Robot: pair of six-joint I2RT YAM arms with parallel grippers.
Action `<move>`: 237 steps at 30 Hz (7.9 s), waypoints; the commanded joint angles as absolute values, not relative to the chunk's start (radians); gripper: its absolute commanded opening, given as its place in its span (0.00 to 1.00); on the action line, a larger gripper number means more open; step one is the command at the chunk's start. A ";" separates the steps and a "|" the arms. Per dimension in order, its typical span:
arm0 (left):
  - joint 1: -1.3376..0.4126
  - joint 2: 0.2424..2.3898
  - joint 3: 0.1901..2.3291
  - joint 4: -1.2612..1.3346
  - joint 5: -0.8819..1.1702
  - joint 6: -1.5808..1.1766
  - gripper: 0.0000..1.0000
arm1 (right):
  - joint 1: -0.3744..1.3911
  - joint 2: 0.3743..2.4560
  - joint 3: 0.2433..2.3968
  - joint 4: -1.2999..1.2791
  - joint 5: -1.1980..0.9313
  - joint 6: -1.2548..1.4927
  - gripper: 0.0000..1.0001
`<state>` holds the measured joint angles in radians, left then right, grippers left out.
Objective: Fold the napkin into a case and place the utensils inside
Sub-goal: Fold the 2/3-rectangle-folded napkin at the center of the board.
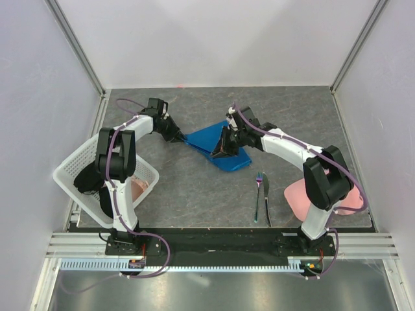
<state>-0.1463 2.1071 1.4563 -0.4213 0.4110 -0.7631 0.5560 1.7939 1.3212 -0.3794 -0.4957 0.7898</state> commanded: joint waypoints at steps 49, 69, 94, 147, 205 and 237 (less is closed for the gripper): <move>-0.204 1.931 1.404 -0.693 0.121 -0.641 0.02 | 1.051 2.091 1.652 -0.676 0.067 0.433 0.55; -0.140 1.931 1.336 -0.657 0.212 -0.673 0.02 | 1.177 2.232 1.634 -0.716 0.315 0.459 0.53; -0.241 1.889 1.490 -0.951 -0.251 -0.954 0.02 | 0.939 1.855 1.135 0.029 -0.723 0.787 0.00; -0.499 2.181 1.875 -1.348 -0.357 -1.169 0.02 | 1.000 1.934 1.296 -0.163 -0.128 0.325 0.88; -0.428 1.764 1.468 -1.017 -0.187 -0.753 0.33 | 0.715 1.885 0.778 0.569 -0.718 0.940 0.00; -0.459 1.991 1.473 -0.723 0.169 -0.778 0.12 | 0.681 1.878 0.845 0.291 -0.704 0.812 0.32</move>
